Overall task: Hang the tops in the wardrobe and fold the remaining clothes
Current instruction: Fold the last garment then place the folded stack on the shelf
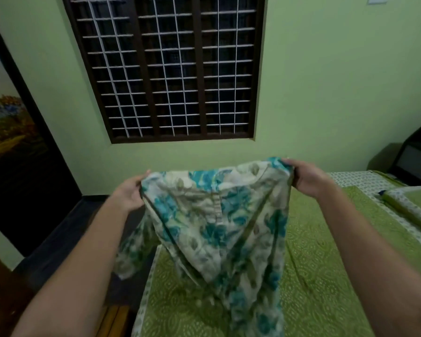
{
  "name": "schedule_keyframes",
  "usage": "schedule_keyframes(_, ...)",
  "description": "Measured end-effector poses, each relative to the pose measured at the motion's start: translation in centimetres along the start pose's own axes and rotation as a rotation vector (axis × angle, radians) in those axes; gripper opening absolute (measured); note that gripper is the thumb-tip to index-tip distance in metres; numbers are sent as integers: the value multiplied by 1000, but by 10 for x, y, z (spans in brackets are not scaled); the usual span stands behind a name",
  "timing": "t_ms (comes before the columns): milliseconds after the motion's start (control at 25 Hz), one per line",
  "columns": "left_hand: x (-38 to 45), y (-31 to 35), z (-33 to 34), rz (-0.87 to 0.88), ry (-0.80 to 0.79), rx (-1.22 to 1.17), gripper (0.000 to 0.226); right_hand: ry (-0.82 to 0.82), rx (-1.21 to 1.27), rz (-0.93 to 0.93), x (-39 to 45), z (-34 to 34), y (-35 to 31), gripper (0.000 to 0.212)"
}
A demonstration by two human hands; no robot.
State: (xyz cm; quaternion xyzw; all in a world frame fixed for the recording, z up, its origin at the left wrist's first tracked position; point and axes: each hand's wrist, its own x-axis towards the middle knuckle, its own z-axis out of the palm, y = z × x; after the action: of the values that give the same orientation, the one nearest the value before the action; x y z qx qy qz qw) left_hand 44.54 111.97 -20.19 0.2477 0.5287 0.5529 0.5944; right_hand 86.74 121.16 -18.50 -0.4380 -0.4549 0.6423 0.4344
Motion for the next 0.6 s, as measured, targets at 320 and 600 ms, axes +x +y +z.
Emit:
schedule_keyframes(320, 40, -15, -14, 207, 241, 261, 30, 142, -293, -41, 5, -20, 24, 27)
schedule_keyframes(600, 38, -38, -25, 507, 506, 1118, 45, 310, -406, -40, 7, -26, 38, 23)
